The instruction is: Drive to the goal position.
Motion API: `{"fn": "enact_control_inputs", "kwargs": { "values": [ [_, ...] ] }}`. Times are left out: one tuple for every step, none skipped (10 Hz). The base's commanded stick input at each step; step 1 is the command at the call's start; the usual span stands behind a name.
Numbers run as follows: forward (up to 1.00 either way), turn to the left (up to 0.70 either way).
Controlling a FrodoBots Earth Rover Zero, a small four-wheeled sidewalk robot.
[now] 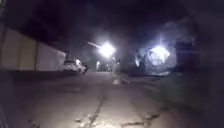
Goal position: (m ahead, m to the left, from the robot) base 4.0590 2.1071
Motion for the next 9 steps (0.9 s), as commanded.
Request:
{"fn": "enact_control_inputs", "kwargs": {
  "values": [
    [0.50, 0.00],
    [0.50, 0.00],
    [0.50, 0.00],
    [0.50, 0.00],
    [0.50, -0.21],
    [0.50, -0.50],
    [0.50, -0.50],
    [0.50, -0.50],
    [0.50, -0.38]
  ]
}}
